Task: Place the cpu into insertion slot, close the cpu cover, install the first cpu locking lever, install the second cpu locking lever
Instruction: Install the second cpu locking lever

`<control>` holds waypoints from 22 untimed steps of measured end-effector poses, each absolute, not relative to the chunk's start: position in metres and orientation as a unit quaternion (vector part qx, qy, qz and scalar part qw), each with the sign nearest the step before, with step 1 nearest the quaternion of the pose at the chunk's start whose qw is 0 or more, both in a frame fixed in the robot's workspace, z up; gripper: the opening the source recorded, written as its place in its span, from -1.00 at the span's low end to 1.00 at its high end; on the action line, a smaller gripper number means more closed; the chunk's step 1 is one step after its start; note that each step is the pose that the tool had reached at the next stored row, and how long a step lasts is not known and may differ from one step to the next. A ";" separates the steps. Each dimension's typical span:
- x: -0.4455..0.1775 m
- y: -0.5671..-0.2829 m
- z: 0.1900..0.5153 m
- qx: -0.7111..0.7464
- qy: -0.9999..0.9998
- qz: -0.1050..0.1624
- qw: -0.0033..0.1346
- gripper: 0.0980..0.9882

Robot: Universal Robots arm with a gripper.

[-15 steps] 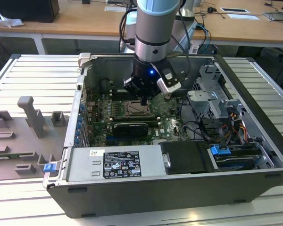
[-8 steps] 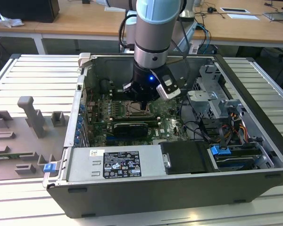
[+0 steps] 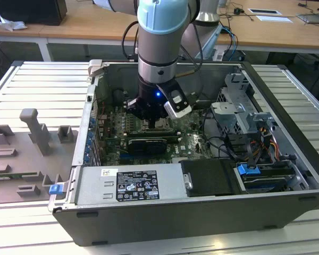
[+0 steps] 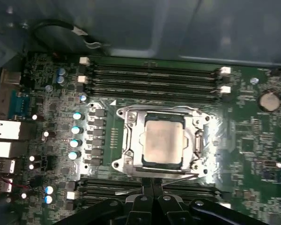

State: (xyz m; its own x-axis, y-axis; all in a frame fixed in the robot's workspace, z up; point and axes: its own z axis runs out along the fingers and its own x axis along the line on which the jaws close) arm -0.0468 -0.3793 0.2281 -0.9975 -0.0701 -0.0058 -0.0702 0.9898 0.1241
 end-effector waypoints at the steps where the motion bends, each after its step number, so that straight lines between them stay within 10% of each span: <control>1: -0.048 -0.379 0.225 -0.036 0.997 0.062 0.001 -0.98; 22: -0.073 -0.399 0.206 -0.041 0.992 0.123 0.003 -0.98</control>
State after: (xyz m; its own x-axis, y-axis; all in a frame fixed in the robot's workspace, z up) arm -0.0726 -0.3995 0.2061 -0.9966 -0.0807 -0.0158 -0.0821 0.9664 0.2437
